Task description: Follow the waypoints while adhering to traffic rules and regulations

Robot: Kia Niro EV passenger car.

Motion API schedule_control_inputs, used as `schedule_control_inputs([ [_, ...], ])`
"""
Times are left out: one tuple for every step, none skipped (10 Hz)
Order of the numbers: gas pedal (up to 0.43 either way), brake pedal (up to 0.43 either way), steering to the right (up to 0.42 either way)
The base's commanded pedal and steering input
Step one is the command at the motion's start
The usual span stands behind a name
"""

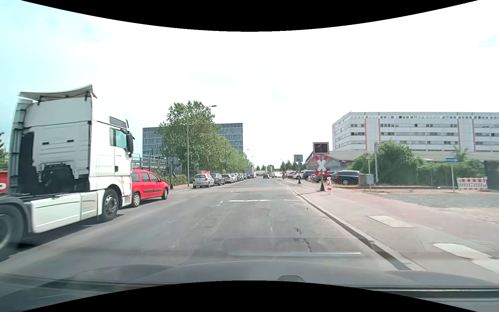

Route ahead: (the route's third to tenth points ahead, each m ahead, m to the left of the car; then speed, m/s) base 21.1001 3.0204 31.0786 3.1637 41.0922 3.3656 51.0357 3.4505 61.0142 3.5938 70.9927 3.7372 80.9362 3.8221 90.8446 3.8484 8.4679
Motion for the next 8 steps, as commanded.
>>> schedule_control_inputs([
  [0.098,0.0,-0.009],
  [0.098,0.0,-0.011],
  [0.079,0.0,-0.012],
  [0.079,0.0,-0.011],
  [0.079,0.0,-0.009],
  [0.079,0.0,-0.009],
  [0.087,0.0,-0.008],
  [0.087,0.0,-0.007],
])
